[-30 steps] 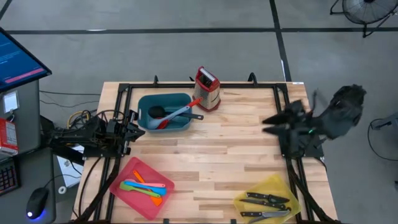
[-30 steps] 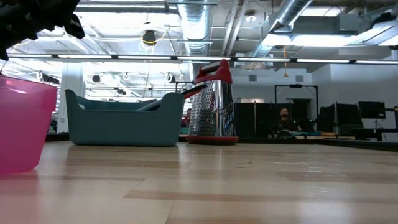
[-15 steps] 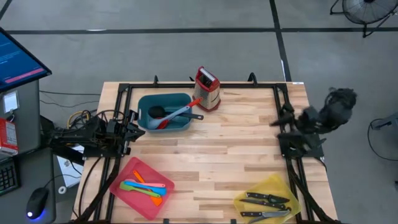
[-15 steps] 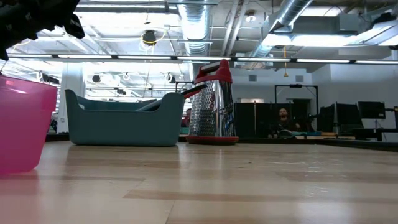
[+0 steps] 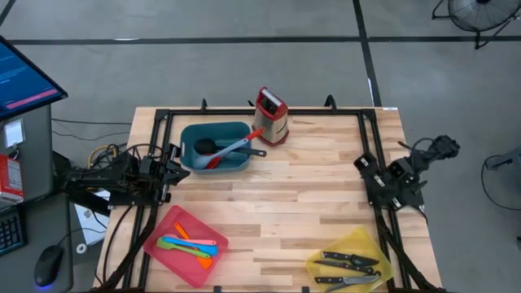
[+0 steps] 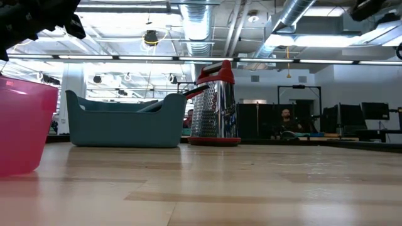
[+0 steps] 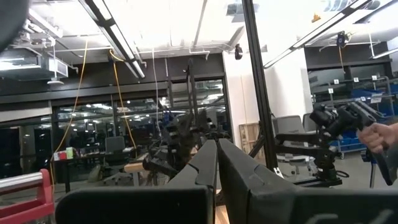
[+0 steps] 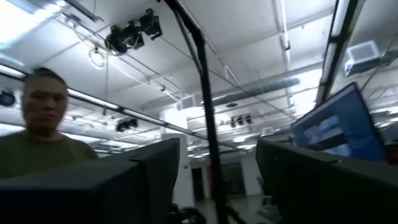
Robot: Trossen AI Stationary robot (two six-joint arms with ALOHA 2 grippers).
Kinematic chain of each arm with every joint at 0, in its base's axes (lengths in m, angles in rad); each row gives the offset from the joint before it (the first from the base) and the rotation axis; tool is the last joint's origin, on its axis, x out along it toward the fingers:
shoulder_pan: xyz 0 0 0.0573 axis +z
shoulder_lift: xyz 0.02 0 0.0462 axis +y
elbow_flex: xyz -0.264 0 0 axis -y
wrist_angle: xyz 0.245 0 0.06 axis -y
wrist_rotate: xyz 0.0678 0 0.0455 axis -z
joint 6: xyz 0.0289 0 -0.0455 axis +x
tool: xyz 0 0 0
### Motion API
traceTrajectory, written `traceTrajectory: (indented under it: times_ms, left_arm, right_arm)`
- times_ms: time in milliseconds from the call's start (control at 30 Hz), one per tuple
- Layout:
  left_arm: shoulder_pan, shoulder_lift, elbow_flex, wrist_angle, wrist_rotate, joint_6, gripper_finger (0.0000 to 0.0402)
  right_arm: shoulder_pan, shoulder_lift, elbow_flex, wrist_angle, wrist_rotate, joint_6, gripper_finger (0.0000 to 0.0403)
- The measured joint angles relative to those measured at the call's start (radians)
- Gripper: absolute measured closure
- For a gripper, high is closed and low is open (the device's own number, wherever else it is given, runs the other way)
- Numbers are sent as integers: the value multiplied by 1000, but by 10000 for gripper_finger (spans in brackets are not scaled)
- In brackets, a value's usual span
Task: Pick & Place Kitchen Items
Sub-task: Return to Home Position
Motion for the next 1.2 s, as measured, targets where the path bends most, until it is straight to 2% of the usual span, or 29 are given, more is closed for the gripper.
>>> traceTrajectory:
  times_ms: [100, 200, 333, 567, 733, 900, 1067, 1200]
  left_arm:
    - [0, 0, 0, 0, 0, 0, 399]
    - [0, 0, 0, 0, 0, 0, 399]
    - [0, 0, 0, 0, 0, 0, 399]
    - [0, 0, 0, 2, 0, 0, 399]
    - [0, 0, 0, 3, 0, 0, 399]
    - [0, 0, 0, 5, 0, 0, 399]
    - [0, 0, 0, 6, 0, 0, 399]
    - [-3, 0, 0, 7, 0, 0, 399]
  right_arm:
    - [-53, -20, 0, 0, 4, -39, 193]
    - [-111, -102, 1, -56, 9, -33, 192]
    - [-172, -101, 14, -110, 3, 10, 190]
    - [-252, -102, 17, -462, 22, 190, 193]
    - [-313, -102, 15, -610, 22, 157, 192]
    - [-381, -102, 16, -751, -48, 140, 190]
    - [-446, -102, 19, -822, -171, 159, 191]
    - [-488, -102, 34, -861, -188, 119, 188]
